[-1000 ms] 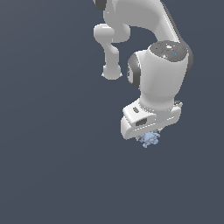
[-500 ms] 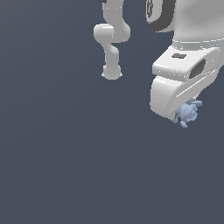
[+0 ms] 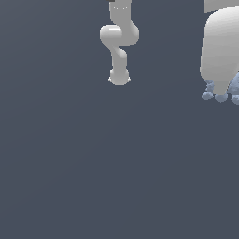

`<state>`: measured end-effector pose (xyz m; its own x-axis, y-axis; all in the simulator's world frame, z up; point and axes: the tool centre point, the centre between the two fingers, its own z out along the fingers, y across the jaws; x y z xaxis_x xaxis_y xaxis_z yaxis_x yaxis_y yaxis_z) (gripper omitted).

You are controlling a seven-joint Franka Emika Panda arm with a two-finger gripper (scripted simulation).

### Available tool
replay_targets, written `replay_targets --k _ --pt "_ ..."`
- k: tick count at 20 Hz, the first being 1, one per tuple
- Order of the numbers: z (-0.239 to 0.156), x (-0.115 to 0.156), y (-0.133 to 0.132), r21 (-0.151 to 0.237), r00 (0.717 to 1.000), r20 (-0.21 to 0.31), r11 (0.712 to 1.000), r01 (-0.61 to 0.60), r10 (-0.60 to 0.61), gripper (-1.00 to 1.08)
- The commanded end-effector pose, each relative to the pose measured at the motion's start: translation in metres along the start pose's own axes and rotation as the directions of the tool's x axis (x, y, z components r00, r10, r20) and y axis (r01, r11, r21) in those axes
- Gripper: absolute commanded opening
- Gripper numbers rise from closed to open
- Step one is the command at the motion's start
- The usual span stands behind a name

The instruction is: Pick up the object and move it to a goal position.

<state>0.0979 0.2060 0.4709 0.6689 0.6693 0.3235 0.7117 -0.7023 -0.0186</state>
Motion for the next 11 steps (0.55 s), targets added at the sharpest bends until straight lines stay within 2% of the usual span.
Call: replay_targets --k 1,11 --pt "-0.011 0.004 -0.004 0.006 1.0 -0.008 1.0 0.024 -0.024 -1.0" --pt "-0.021 0.009 -0.007 0.01 0.999 -0.015 0.999 0.043 -0.043 -1.0"
